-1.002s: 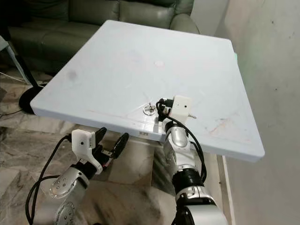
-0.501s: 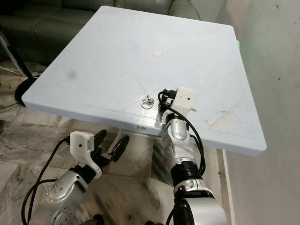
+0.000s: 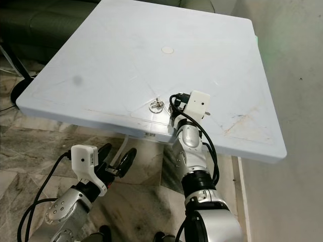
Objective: Hang keys on a hook
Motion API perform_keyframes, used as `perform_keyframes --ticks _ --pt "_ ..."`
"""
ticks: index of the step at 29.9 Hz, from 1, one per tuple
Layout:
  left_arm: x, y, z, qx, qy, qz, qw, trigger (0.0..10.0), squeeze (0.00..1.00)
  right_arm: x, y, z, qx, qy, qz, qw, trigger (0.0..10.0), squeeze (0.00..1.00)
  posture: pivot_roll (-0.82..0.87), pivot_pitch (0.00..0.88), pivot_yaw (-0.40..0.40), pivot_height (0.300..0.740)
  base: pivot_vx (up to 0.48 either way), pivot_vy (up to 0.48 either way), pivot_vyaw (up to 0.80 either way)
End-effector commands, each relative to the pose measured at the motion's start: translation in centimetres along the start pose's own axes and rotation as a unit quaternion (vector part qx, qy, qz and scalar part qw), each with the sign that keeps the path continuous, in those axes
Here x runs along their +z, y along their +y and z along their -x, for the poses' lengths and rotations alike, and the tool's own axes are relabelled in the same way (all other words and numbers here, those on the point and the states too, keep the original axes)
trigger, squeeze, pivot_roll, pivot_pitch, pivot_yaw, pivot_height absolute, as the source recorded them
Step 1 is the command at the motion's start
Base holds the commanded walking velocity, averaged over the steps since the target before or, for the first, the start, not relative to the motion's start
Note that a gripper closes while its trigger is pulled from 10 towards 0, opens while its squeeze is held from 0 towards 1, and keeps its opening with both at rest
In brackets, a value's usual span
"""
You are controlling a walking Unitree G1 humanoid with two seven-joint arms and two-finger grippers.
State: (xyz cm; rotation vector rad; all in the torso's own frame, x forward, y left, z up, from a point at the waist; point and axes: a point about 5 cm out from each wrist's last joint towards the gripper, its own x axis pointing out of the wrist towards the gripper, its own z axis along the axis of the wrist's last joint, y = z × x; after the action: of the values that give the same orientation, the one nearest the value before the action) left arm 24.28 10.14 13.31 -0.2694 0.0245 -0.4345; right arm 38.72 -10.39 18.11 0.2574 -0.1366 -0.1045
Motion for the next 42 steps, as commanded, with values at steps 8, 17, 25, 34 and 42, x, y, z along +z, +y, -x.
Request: perform_keyframes --ticks 8,17,25,34,42 --pt "-0.1 -0.5 0.3 0.000 0.004 0.013 1.000 10.0 0.00 -0.3 -0.8 -0.1 -0.028 0.008 -0.007 1.000 10.0 0.00 0.14 0.290 -0.101 0.740 0.000 0.000 0.00" --pt "-0.1 -0.7 0.1 -0.001 0.002 0.015 1.000 10.0 0.00 0.0 -0.9 -0.1 -0.031 -0.003 -0.017 0.999 10.0 0.00 0.14 0.284 -0.103 0.740 0.000 0.000 0.00" --pt "0.0 -0.7 0.0 -0.001 -0.001 0.017 1.000 10.0 0.00 0.1 -0.8 -0.2 -0.032 -0.007 -0.024 0.999 10.0 0.00 0.14 0.281 -0.104 0.740 0.000 0.000 0.00" --pt "0.1 -0.9 0.2 0.003 -0.003 0.020 1.000 10.0 0.00 -0.6 0.0 -0.1 -0.027 0.017 -0.023 0.999 10.0 0.00 0.16 0.289 -0.109 0.740 0.000 0.000 0.00" --pt "0.1 -1.2 0.4 0.003 -0.004 0.023 1.000 10.0 0.00 -0.5 0.7 -0.3 -0.021 0.021 -0.025 0.999 10.0 0.00 0.16 0.295 -0.114 0.740 0.000 0.000 0.00"
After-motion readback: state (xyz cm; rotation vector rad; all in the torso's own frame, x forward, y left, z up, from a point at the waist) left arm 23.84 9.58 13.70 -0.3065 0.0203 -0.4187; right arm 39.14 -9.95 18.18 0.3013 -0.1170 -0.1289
